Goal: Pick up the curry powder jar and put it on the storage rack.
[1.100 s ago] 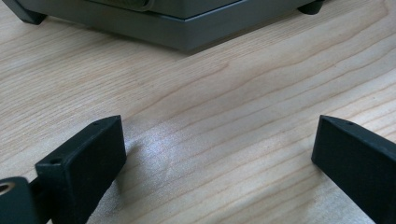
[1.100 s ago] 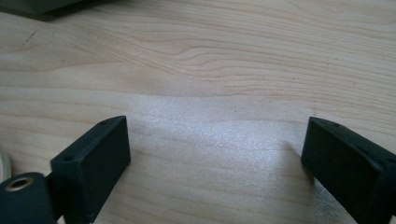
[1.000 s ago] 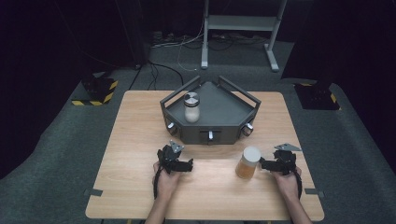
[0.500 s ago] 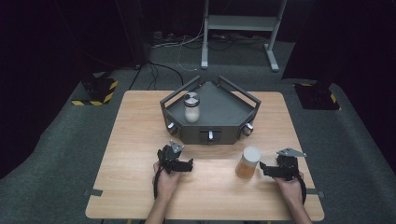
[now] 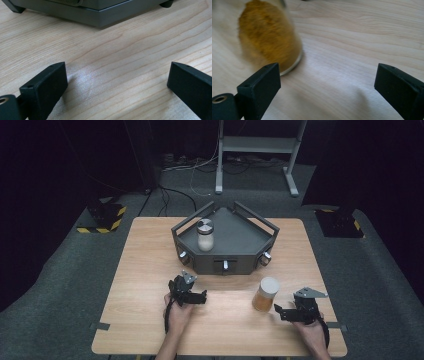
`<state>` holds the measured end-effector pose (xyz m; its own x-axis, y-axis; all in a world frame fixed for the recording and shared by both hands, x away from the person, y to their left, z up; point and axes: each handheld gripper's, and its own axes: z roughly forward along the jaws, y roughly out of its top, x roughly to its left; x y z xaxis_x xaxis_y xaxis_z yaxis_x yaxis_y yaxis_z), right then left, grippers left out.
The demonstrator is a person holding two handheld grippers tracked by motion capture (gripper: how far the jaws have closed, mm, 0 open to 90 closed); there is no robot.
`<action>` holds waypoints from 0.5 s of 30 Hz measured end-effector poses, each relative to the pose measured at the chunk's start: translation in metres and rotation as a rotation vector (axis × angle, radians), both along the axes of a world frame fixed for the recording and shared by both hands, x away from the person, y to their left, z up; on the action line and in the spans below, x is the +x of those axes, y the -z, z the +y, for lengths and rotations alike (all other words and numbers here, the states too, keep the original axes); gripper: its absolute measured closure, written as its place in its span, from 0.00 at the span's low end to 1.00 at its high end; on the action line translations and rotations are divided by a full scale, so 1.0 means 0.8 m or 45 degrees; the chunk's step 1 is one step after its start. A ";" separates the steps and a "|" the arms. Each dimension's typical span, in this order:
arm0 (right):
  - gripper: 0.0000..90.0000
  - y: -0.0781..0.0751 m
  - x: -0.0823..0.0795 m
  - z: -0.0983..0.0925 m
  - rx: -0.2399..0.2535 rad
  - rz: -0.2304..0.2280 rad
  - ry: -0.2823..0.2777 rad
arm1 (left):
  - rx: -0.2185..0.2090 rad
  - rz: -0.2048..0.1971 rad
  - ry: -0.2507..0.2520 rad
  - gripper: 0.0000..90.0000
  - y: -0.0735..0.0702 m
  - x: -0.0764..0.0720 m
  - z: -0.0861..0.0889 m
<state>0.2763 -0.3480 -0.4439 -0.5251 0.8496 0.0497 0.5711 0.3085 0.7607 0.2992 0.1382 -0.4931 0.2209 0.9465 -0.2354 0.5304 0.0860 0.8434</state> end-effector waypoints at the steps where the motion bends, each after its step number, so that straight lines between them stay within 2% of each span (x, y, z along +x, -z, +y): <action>1: 0.07 0.000 -0.001 0.000 0.004 0.004 -0.012 | -0.001 0.000 -0.001 0.03 0.000 0.000 0.000; 8: 0.07 0.000 -0.007 0.008 0.029 0.010 -0.099 | -0.001 -0.002 -0.001 0.03 0.000 0.000 0.000; 15: 0.07 -0.002 -0.003 0.019 0.038 0.009 -0.154 | -0.003 -0.003 -0.001 0.04 0.000 0.000 0.000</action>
